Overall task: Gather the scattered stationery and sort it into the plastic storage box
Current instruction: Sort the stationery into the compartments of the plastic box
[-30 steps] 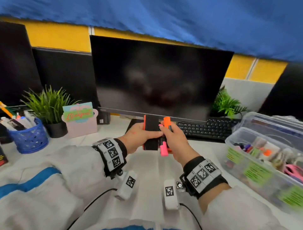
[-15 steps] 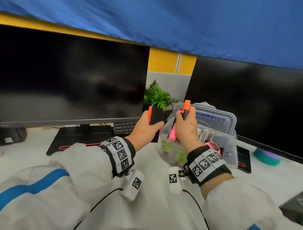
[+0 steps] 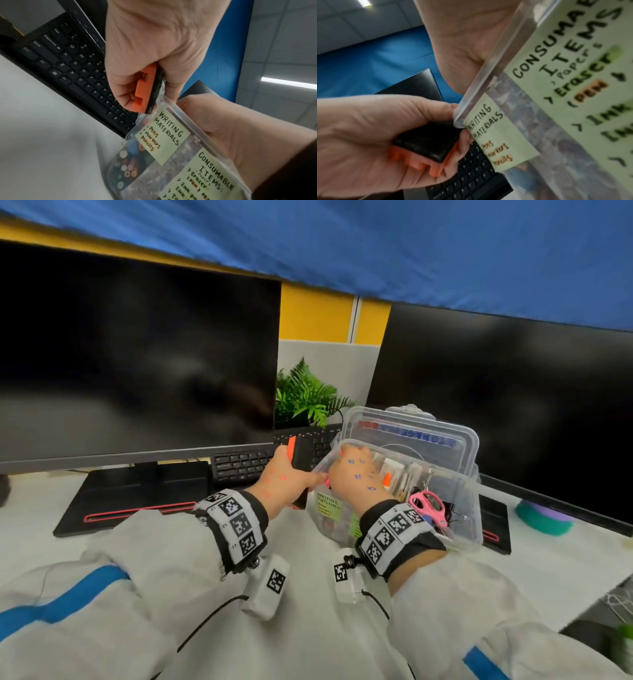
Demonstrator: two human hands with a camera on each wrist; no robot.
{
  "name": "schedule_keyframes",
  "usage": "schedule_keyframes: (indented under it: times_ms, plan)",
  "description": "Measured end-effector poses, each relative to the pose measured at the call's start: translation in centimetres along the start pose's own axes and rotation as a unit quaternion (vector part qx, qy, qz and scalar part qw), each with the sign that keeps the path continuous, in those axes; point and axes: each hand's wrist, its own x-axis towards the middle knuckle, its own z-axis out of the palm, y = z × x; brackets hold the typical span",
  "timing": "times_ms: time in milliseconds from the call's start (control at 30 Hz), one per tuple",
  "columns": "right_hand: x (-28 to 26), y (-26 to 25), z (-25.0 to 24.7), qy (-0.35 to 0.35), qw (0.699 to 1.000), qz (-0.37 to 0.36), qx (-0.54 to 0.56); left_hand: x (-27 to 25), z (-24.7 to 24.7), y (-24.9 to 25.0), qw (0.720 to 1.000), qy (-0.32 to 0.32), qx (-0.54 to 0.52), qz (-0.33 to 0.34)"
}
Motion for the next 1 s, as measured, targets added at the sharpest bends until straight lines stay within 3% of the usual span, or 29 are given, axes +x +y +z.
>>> schedule_keyframes:
  times_ms: [200, 267, 333, 367, 467, 567, 667, 700, 767, 833, 900, 1000]
  plan:
    - [-1.9, -0.6, 0.7, 0.027, 0.988, -0.123, -0.093, -0.3, 0.1, 0.1, 1.000, 0.010, 0.008, 0.000]
    - [-2.4, -0.4, 0.3, 0.039, 0.993, -0.106, -0.045, -0.6, 0.1, 0.5, 1.000, 0.019, 0.013, -0.008]
    - [-2.4, -0.2, -0.1, 0.049, 0.993, -0.076, 0.072, -1.2, 0.3, 1.1, 0.998, 0.038, 0.038, 0.017]
    - [-2.2, 0.1, -0.2, 0.078, 0.983, -0.062, 0.156, -1.8, 0.4, 1.5, 0.997, 0.051, 0.048, 0.037]
    - [-2.2, 1.3, -0.2, 0.163, 0.915, -0.076, 0.361, -2.8, 0.6, 3.1, 0.990, 0.104, 0.025, 0.097]
    - [-3.7, 2.5, -0.6, 0.119, 0.857, -0.127, 0.485, -3.6, 1.0, 5.8, 0.985, 0.115, -0.049, 0.115]
    - [-5.2, 3.4, -1.2, 0.029, 0.805, -0.128, 0.579, -4.0, 3.2, 7.6, 0.989, 0.029, -0.126, 0.076]
    - [-5.7, 3.9, -1.6, 0.021, 0.795, -0.112, 0.595, -4.1, 4.1, 8.1, 0.988, -0.004, -0.141, 0.066]
    - [-6.3, 5.5, -2.5, 0.055, 0.790, -0.075, 0.606, -4.5, 5.5, 8.8, 0.992, -0.061, -0.071, 0.082]
    - [-6.1, 8.1, -3.1, 0.116, 0.798, -0.029, 0.591, -4.3, 7.2, 8.7, 0.986, -0.109, 0.055, 0.116]
    - [-5.8, 11.1, -3.5, 0.188, 0.823, 0.025, 0.535, -4.1, 8.7, 8.8, 0.974, -0.153, 0.113, 0.119]
    - [-5.5, 14.1, -3.8, 0.238, 0.865, 0.042, 0.439, -3.8, 10.7, 9.4, 0.924, -0.235, 0.253, 0.162]
